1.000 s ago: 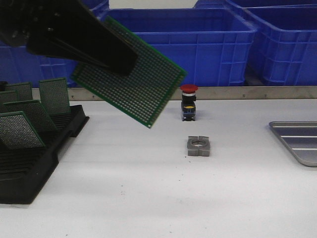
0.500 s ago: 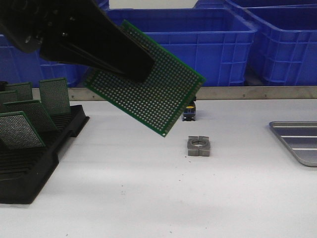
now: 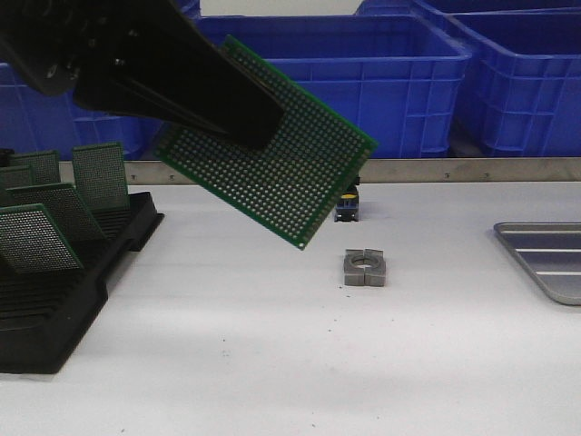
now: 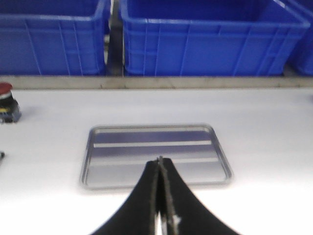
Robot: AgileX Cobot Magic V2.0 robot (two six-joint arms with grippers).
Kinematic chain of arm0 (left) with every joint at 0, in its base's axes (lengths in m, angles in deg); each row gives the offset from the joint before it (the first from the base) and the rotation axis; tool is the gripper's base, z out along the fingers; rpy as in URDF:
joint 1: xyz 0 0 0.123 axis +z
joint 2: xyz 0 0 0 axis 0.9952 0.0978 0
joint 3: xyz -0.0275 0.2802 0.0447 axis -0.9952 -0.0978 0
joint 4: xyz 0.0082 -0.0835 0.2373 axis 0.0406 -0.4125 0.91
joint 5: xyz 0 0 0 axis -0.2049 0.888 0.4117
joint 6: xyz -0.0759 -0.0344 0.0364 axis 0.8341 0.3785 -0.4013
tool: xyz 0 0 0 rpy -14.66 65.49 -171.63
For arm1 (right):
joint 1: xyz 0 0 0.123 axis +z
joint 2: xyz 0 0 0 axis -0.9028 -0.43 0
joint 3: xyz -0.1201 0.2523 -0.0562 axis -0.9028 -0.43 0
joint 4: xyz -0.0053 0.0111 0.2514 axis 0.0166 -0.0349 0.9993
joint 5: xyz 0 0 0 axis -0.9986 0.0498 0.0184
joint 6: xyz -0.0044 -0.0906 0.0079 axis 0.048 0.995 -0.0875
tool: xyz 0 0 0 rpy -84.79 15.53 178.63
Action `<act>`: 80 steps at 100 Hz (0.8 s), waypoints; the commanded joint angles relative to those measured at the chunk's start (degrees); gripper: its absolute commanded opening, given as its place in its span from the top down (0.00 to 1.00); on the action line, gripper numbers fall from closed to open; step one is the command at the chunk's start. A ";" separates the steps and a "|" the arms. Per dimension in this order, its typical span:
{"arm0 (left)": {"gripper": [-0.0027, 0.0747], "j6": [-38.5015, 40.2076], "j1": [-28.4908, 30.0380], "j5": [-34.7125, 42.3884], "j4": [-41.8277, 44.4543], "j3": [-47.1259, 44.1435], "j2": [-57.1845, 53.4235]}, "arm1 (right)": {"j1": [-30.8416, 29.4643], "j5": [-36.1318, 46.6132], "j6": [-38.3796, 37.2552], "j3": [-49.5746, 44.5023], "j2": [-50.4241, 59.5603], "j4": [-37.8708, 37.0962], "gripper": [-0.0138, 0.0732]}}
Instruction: Place circuit board on tray
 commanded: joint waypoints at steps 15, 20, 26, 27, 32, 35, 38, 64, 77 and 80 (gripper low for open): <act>0.99 0.44 -0.41 -1.18 -4.27 1.67 -1.42 | 0.14 -12.54 0.51 13.95 -16.98 -0.59 0.91; 0.99 0.44 -0.41 -1.18 -4.52 1.67 -1.42 | 0.14 -12.62 0.51 15.45 -20.12 -0.46 0.91; 0.99 0.44 -0.41 -1.18 -4.63 1.67 -1.42 | 0.28 -11.94 0.51 16.65 -23.47 0.21 0.90; 0.99 0.44 -0.41 -1.18 -4.63 1.67 -1.42 | 0.40 -11.78 0.51 16.88 -23.81 0.31 0.90; 0.99 0.44 -0.41 -1.18 -4.66 1.67 -1.42 | 0.91 -10.78 0.51 17.46 -25.97 1.54 0.89; 0.99 0.44 -0.41 -1.18 -4.76 1.67 -1.42 | 1.36 -10.27 0.82 17.65 -27.42 2.91 0.86; 0.99 0.44 -0.41 -1.18 -4.86 1.67 -1.42 | 2.02 -9.38 1.61 17.80 -28.49 4.29 0.83; 0.99 0.44 -0.41 -1.18 -4.87 1.67 -1.42 | 13.06 -4.42 20.28 17.95 -36.89 27.07 0.22; 0.99 0.44 -0.41 -1.18 -4.87 1.67 -1.42 | 19.15 -4.78 33.99 19.82 -41.50 39.11 0.23; 0.99 0.44 -0.41 -1.18 -4.87 1.67 -1.42 | 20.29 -5.36 38.36 20.45 -42.82 41.39 0.24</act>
